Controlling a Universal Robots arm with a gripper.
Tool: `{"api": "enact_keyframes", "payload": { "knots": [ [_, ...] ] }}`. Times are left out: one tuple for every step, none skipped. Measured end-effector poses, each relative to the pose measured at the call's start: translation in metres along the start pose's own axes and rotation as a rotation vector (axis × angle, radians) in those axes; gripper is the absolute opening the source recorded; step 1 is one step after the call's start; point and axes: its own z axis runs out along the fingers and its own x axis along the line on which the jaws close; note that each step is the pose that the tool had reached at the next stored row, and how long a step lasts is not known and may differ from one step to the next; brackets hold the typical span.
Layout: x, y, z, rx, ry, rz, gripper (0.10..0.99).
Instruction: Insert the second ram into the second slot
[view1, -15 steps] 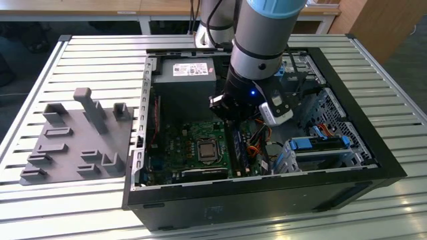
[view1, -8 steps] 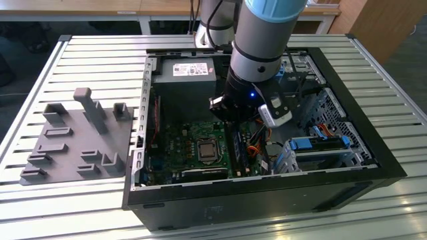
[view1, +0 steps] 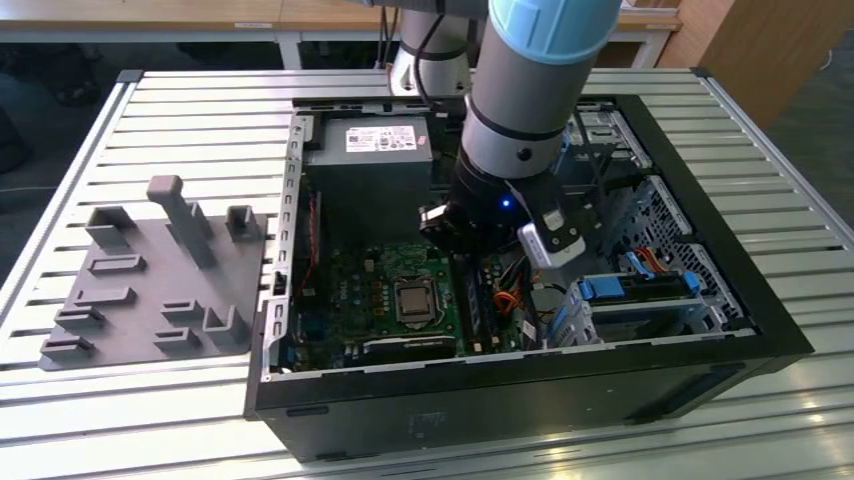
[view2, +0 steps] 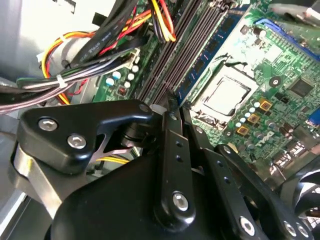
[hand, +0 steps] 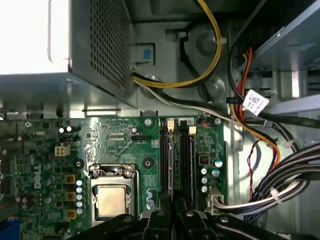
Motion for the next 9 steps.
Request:
{"api": "enact_keyframes", "payload": {
  "knots": [
    [-0.0001,-0.0002,0.0013,0.0,-0.0001,0.004,0.141],
    [-0.0004,-0.0003,0.0028,0.0,-0.0002,0.008,0.141],
    [-0.0009,-0.0003,0.0043,0.0,-0.0003,0.011,0.141],
    [-0.0018,-0.0003,0.0054,0.0,-0.0005,0.013,0.141],
    [-0.0026,-0.0003,0.0061,0.0,-0.0005,0.015,0.141],
    [-0.0031,-0.0004,0.0064,0.0,-0.0005,0.016,0.141],
    [-0.0035,-0.0004,0.0066,0.0,-0.0005,0.016,0.141],
    [-0.0043,-0.0003,0.0069,0.0,-0.0005,0.016,0.141],
    [-0.0051,-0.0003,0.0071,0.0,-0.0005,0.016,0.141]
  ]
}}
